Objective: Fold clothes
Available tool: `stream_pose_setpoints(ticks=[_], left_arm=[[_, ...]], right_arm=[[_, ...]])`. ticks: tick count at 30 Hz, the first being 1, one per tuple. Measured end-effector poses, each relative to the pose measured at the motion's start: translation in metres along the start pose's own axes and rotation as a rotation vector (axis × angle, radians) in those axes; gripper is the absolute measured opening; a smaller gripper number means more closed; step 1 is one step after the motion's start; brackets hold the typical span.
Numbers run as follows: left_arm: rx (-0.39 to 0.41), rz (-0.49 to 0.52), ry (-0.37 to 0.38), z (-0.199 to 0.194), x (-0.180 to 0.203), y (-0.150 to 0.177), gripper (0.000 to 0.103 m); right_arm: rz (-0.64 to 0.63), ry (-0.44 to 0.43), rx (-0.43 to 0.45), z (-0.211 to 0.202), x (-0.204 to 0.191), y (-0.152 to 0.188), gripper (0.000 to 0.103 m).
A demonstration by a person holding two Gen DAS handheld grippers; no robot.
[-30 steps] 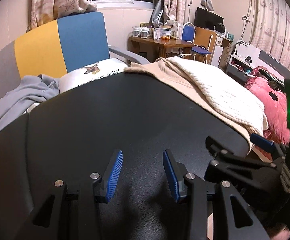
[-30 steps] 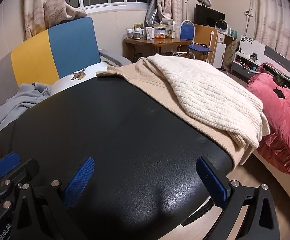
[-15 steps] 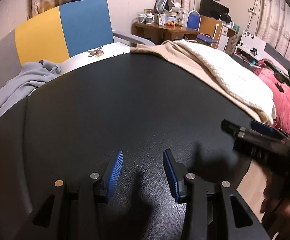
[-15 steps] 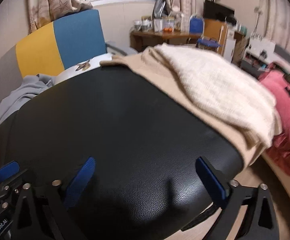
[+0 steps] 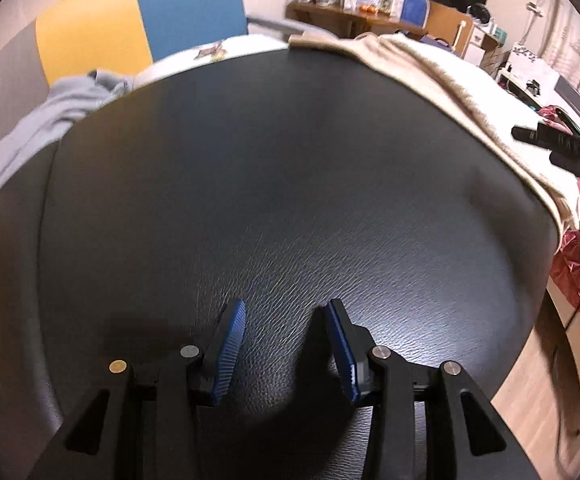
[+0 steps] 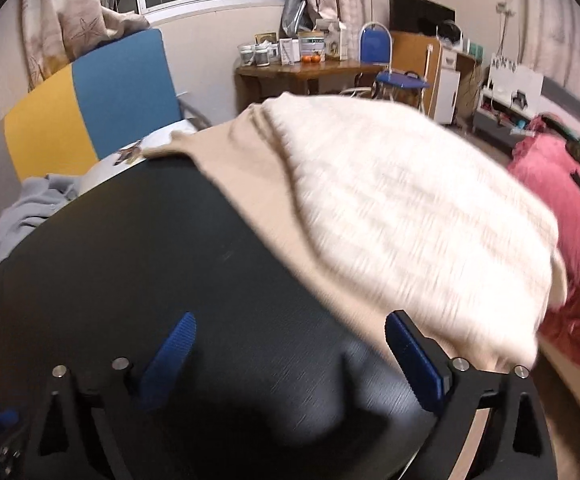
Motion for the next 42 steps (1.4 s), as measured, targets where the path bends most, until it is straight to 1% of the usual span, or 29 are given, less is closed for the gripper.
stream_pose_setpoints(ticks=[1,4,7,8,10,11,12,13,15,17,18,19,22,24,26,27,28,29,30,31,32,33,34,35,36,37,39,42], left_arm=[[0.012,0.001,0.002,-0.001,-0.001,0.0,0.043],[0.008,-0.006,0.009,0.0,-0.004,0.0,0.044],[0.012,-0.007,0.041,0.002,-0.005,0.001,0.053],[0.013,0.001,0.051,0.002,-0.004,0.001,0.058],[0.009,0.03,0.049,0.005,0.001,0.002,0.065],[0.005,0.041,0.052,0.006,0.003,0.003,0.07],[0.004,0.042,0.056,0.007,0.004,0.003,0.072],[0.005,0.038,0.058,0.007,0.003,0.003,0.072],[0.009,0.025,0.069,0.007,0.002,0.002,0.073],[0.013,0.007,0.093,0.006,0.001,0.001,0.075],[0.015,-0.002,0.107,0.006,0.0,0.001,0.079],[0.016,-0.008,0.118,0.007,0.0,0.001,0.08],[0.019,0.0,0.124,0.009,0.003,0.001,0.081],[0.032,-0.005,0.14,0.009,0.003,0.001,0.084],[0.053,-0.022,0.17,0.008,0.003,0.0,0.086],[0.066,-0.035,0.198,0.006,0.001,-0.001,0.087],[0.073,-0.044,0.217,0.005,0.0,0.0,0.087],[0.075,-0.053,0.239,0.002,-0.003,0.0,0.087],[0.077,-0.063,0.26,0.0,-0.005,0.001,0.087],[0.076,-0.069,0.277,-0.001,-0.006,0.0,0.087],[0.078,-0.076,0.291,-0.002,-0.007,0.0,0.087],[0.08,-0.082,0.305,-0.003,-0.007,0.001,0.087],[0.082,-0.088,0.319,-0.003,-0.008,0.001,0.087],[0.083,-0.086,0.321,-0.004,-0.007,0.002,0.087],[0.083,-0.082,0.323,-0.005,-0.006,0.003,0.087],[0.081,-0.076,0.318,-0.004,-0.004,0.003,0.087],[0.078,-0.063,0.309,-0.003,0.001,0.002,0.087],[0.074,-0.042,0.29,-0.003,0.004,0.003,0.087]], right_arm=[[-0.003,0.016,0.001,0.007,0.005,-0.008,0.097],[-0.003,0.065,0.021,0.026,0.021,-0.027,0.097],[0.024,0.131,0.023,0.041,0.045,-0.038,0.097],[0.038,0.145,0.02,0.046,0.053,-0.041,0.097],[0.077,0.147,0.013,0.056,0.067,-0.047,0.097],[0.096,0.143,0.013,0.059,0.072,-0.051,0.097],[0.115,0.13,0.018,0.061,0.076,-0.056,0.097],[0.128,0.112,0.023,0.063,0.078,-0.062,0.099],[0.131,0.055,0.004,0.073,0.073,-0.069,0.103],[0.154,-0.006,-0.085,0.092,0.065,-0.065,0.103],[0.157,0.001,-0.113,0.1,0.063,-0.061,0.103],[0.146,0.015,-0.123,0.105,0.06,-0.058,0.103],[0.052,0.089,-0.081,0.108,0.051,-0.054,0.103],[-0.004,0.128,-0.067,0.107,0.044,-0.05,0.103],[0.003,0.13,-0.096,0.106,0.043,-0.049,0.103],[0.004,0.133,-0.112,0.106,0.042,-0.049,0.103],[0.002,0.14,-0.131,0.106,0.04,-0.05,0.101],[-0.003,0.143,-0.141,0.105,0.04,-0.05,0.098],[-0.013,0.143,-0.137,0.105,0.042,-0.052,0.087],[-0.02,0.138,-0.13,0.102,0.042,-0.052,0.073],[-0.008,0.118,-0.124,0.096,0.041,-0.052,0.063],[0.024,0.084,-0.125,0.09,0.041,-0.052,0.037],[0.055,0.051,-0.125,0.084,0.041,-0.051,0.018],[0.094,0.008,-0.125,0.078,0.04,-0.051,0.017],[0.13,-0.05,-0.127,0.071,0.037,-0.049,0.014],[0.149,-0.11,-0.131,0.064,0.031,-0.045,0.014],[0.16,-0.229,-0.14,0.047,0.012,-0.032,0.011],[0.174,-0.413,-0.153,0.015,-0.011,-0.003,0.012]])
Point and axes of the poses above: each gripper's, at about its wrist camera, not at the fingertips, and z roughly the way its jaws point, x to its right, y to its underside, the point moved 8 cm from there along z, roughly the way its jaws point, and after that the axes turned 13 degrees about y, right-handed, at the moved point
